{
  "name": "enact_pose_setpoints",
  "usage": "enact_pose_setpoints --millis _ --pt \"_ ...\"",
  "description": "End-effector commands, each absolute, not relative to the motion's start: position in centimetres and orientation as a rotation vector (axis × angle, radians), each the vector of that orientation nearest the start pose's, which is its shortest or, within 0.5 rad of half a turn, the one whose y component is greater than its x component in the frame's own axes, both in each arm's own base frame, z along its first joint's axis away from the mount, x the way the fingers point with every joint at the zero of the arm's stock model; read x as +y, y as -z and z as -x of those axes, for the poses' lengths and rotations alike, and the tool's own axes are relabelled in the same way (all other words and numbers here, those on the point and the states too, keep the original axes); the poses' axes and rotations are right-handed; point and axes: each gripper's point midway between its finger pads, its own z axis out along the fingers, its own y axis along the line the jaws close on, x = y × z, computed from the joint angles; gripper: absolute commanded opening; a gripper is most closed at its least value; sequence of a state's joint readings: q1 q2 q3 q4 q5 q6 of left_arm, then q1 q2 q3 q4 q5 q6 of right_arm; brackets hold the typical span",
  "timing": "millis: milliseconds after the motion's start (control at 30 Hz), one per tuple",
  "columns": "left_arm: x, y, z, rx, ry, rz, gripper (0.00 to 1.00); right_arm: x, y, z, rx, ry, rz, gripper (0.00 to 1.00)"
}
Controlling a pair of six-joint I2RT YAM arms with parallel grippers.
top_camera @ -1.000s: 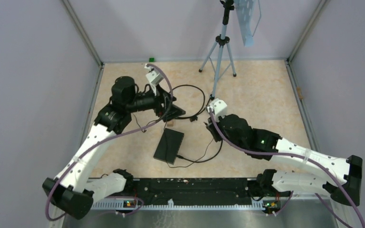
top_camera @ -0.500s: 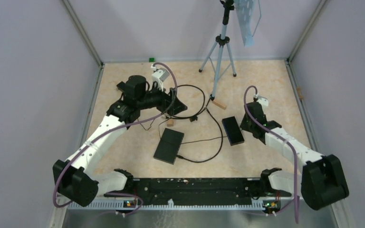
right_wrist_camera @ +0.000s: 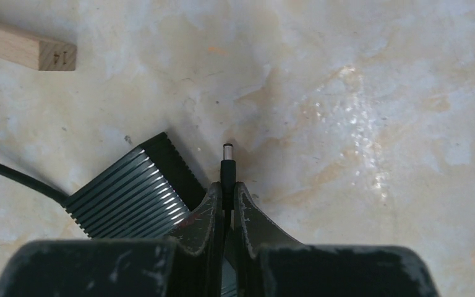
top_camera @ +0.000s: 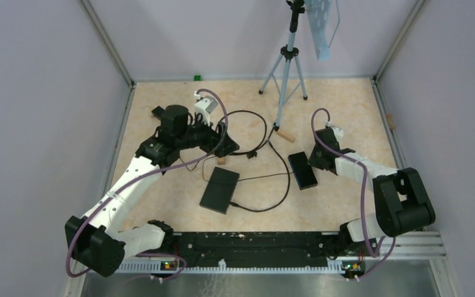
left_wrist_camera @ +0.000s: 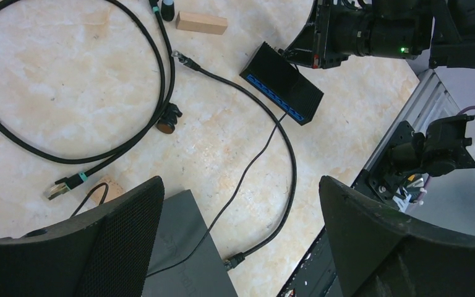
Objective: Insert the plug into the switch port
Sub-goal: Insert the connector into the switch port.
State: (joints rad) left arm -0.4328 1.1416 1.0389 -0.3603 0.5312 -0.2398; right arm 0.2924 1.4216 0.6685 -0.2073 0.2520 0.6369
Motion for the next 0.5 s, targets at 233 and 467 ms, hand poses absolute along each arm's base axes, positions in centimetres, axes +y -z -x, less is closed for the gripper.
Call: enact_pose_setpoints --millis 233,467 --pt "-22.7 -24.6 -26.7 2.028 0.924 -0.542 0.99 14.6 -4.9 -33.6 2.375 -0.406 -0.198 0.00" --pt "-22.3 -23.5 -26.7 2.064 0.899 -0.523 0.99 21.9 -6.1 -33.8 2.342 -0.524 0.021 0.00"
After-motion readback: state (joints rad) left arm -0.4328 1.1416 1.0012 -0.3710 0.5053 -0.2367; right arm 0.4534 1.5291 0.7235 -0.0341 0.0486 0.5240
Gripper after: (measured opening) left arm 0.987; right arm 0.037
